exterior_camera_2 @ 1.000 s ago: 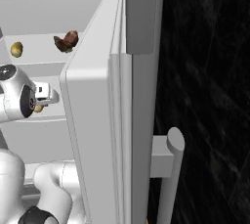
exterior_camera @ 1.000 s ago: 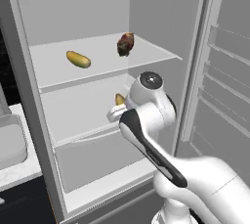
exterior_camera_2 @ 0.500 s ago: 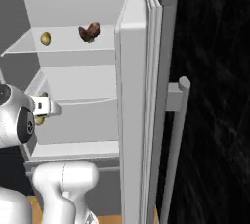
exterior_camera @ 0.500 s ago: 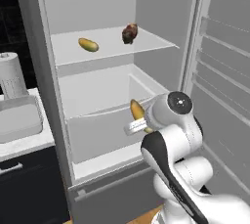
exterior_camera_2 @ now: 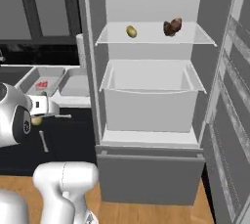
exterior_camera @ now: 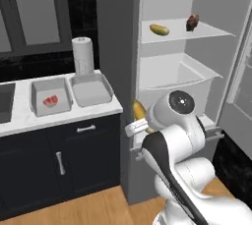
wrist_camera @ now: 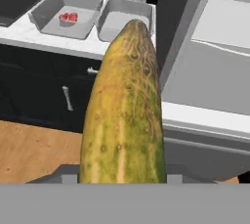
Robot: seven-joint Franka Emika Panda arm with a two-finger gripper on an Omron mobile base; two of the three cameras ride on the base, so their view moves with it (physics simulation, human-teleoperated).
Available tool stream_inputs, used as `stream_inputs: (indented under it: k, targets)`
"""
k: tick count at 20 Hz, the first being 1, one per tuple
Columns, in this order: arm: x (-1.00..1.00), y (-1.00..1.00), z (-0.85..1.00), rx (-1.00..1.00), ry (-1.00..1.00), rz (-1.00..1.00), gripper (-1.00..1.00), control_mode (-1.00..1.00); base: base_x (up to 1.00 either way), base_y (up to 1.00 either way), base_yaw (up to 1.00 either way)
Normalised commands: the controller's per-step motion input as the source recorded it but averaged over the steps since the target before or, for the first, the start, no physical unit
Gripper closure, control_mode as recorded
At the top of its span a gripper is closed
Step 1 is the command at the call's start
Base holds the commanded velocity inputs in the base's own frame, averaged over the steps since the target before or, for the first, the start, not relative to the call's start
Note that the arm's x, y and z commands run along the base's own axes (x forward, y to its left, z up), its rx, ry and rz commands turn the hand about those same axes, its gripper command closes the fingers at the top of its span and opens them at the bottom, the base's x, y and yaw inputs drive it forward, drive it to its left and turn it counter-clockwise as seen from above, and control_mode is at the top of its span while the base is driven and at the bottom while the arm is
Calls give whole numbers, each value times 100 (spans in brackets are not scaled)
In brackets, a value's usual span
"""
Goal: Place one cucumber and one steak in each tupperware on the nearby counter, to pack two identical lunches.
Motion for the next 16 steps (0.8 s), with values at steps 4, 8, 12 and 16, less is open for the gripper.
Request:
stream_inputs:
  k: [4,8,12,16]
  targets:
    - [0,0,0,0,0,0,100,100,81,100,2]
    - [0,0,0,0,0,0,100,100,100,65,-4]
    - [0,0,0,0,0,0,100,100,100,24,0]
    - [0,0,0,0,0,0,100,100,100,6,0]
